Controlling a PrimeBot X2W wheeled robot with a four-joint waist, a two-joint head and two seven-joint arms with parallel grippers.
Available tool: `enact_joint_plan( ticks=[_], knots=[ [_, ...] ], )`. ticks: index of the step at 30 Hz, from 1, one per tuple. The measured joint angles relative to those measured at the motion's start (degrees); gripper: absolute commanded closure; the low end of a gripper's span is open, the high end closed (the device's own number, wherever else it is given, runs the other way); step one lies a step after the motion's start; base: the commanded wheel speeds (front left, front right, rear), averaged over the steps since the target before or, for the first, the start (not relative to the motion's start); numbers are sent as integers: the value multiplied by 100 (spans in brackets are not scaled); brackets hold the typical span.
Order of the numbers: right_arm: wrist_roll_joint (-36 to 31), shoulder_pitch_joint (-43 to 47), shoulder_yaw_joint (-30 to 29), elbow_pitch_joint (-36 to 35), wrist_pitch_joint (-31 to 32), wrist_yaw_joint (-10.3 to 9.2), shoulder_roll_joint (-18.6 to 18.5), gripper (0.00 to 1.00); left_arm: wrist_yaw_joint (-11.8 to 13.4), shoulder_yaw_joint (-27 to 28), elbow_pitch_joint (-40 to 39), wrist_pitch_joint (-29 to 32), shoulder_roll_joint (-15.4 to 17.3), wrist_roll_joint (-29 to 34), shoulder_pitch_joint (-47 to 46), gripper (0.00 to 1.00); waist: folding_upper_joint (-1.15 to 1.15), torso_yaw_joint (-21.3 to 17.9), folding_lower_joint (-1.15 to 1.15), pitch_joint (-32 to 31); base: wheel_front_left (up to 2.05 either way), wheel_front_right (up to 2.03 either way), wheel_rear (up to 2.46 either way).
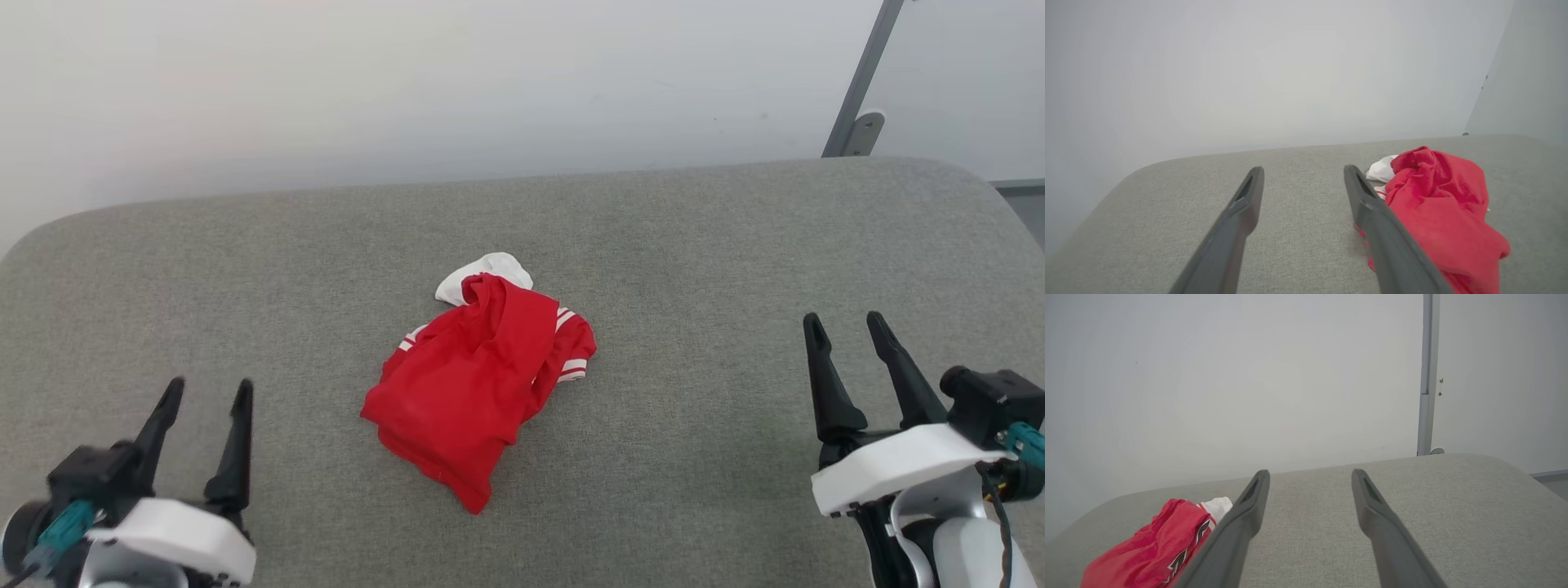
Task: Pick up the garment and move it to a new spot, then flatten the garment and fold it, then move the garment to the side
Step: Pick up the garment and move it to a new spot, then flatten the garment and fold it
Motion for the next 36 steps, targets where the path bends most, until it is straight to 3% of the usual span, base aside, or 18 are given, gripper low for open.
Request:
enact_joint_plan(
  ticks=[11,20,30,36],
  knots=[
    [-5,142,11,29,-30,0,19,0,-175,921,-296,-30,-584,215,872,0,0,24,0,-77,0,0,0],
    [-68,196,21,52,-97,0,34,0,-681,1689,-303,-30,-1303,745,1216,0,0,60,0,-126,0,0,0],
    [-71,260,-15,70,-127,0,51,0,-1100,2026,-144,-30,-1733,1154,1228,0,0,90,0,-123,0,0,0],
    [-113,285,-11,80,-126,0,60,0,-1293,2189,-59,-30,-1831,1350,1178,0,0,114,0,-92,0,0,0]
  ],
)
